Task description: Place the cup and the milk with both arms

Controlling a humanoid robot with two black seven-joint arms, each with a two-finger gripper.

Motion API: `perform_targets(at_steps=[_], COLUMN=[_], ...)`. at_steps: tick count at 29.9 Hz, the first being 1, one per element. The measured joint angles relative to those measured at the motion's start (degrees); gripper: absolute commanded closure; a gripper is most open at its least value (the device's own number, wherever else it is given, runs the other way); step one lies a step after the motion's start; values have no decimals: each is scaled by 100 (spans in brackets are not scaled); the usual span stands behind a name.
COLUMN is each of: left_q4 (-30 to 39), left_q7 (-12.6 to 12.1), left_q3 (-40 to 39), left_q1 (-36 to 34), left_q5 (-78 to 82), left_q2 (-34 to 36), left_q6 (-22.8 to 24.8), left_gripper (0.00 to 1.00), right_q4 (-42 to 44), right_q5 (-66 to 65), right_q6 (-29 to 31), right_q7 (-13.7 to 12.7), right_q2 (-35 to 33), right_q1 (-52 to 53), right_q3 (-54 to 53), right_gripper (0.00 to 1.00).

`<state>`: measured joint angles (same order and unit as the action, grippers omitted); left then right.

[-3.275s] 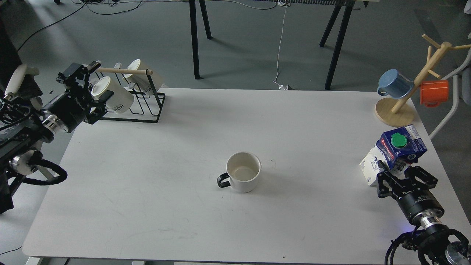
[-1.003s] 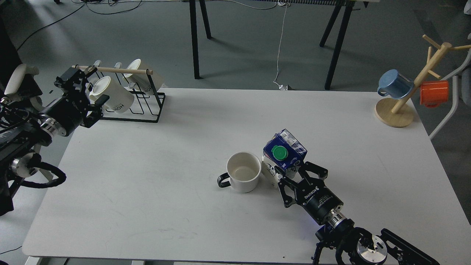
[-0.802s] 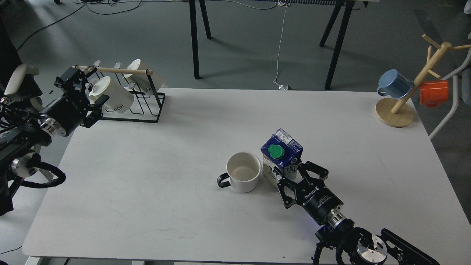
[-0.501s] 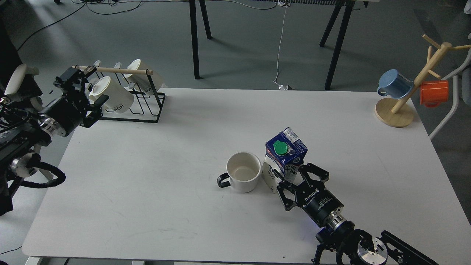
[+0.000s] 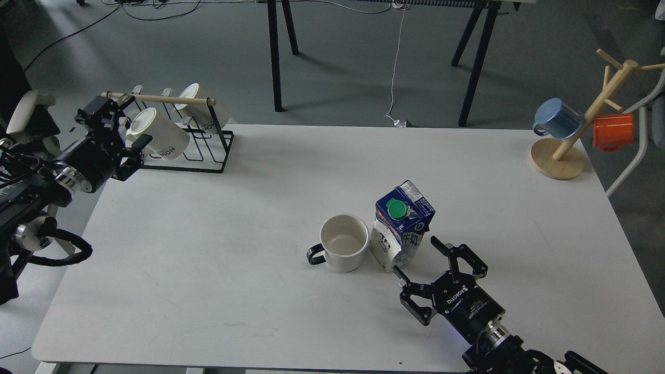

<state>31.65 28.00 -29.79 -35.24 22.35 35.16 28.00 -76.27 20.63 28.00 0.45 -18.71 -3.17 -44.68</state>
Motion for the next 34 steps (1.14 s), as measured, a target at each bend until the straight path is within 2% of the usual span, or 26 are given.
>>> perform_targets(at_steps=[6,11,15,19,25,34], left_q4=[-4,-4,-4,-3,-1,-1], left_q7=[0,0,0,0,-1,-1], left_q3=[0,8,9,9,9,9], left_q1=[8,44,50,50,64,70], left_q5=[0,2,1,1,-3,-4], left_q2=[-1,5,16,26,25,17], left_q6=[0,0,0,0,0,0], left_gripper=[2,2,2,2,2,2], right_q4=[-581,-339,-39,505,1360,1622], right_q5=[15,46,47,42,37,43], right_q6=[0,0,0,0,0,0], right_q7=[40,6,-30,-35,20,42], right_q2=[-1059,-1550,-1912,-2263,-2332,-2267], right_q1=[-808,-1152,-861,59,1381,1597], right_q3=[-861,-2265,-2941,-2899,-2140,-1880], right_gripper=[4,5,5,4,4,4])
